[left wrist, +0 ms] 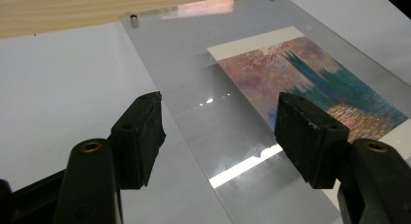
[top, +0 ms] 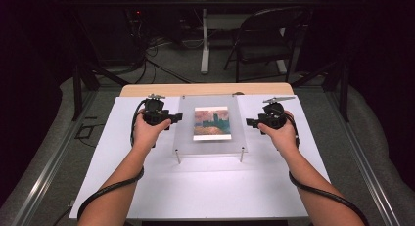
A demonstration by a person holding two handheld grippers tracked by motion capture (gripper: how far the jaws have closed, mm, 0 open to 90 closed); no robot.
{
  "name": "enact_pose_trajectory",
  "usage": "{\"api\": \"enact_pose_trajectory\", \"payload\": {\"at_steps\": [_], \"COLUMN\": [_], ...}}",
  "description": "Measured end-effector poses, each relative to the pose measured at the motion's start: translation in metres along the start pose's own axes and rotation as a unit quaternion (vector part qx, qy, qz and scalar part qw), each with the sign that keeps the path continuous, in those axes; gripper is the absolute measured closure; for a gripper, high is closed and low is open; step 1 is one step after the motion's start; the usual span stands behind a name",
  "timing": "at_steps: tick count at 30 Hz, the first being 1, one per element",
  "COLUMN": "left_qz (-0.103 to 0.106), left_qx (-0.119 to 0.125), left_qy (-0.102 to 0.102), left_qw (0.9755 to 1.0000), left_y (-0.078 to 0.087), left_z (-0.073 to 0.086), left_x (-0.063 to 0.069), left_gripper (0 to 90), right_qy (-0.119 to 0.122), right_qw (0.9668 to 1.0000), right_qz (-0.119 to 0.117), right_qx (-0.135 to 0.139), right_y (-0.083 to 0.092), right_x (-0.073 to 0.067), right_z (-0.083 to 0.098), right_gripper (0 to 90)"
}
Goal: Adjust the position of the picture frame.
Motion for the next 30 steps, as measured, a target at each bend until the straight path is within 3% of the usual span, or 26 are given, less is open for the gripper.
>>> {"api": "enact_pose_trajectory", "payload": {"at_steps": [8, 19, 27, 30], "left_qz": [0.004, 0.012, 0.0, 0.009], "left_qx": [-0.005, -0.035, -0.046, -0.045], "left_qy": [0.02, 0.014, 0.039, 0.053], "left_qw": [0.9998, 0.9992, 0.9982, 0.9975], "left_y": [-0.017, -0.042, -0.053, -0.056], "left_z": [-0.001, 0.003, 0.011, 0.013], "left_x": [-0.002, 0.007, -0.001, -0.003], "left_gripper": [35.5, 35.3, 35.0, 33.9], "right_qy": [-0.009, -0.022, -0.047, -0.054], "right_qw": [0.9999, 0.9992, 0.9978, 0.9973], "right_qz": [-0.007, -0.029, -0.037, -0.038], "right_qx": [-0.003, -0.015, -0.029, -0.031], "right_y": [-0.013, -0.037, -0.049, -0.052], "right_x": [0.0, -0.014, -0.014, -0.013], "right_z": [-0.003, -0.007, -0.003, -0.003], "right_gripper": [36.6, 36.4, 35.9, 35.8]}}
Point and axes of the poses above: each handheld gripper's, and its own axes: y roughly backward along the jaws, z roughly out of its underside, x roughly to its right, the point moved 3 cm from there along -y, roughly forward along the jaws, and after that the axes turned 4 degrees about -y, right-handed, at the moved point
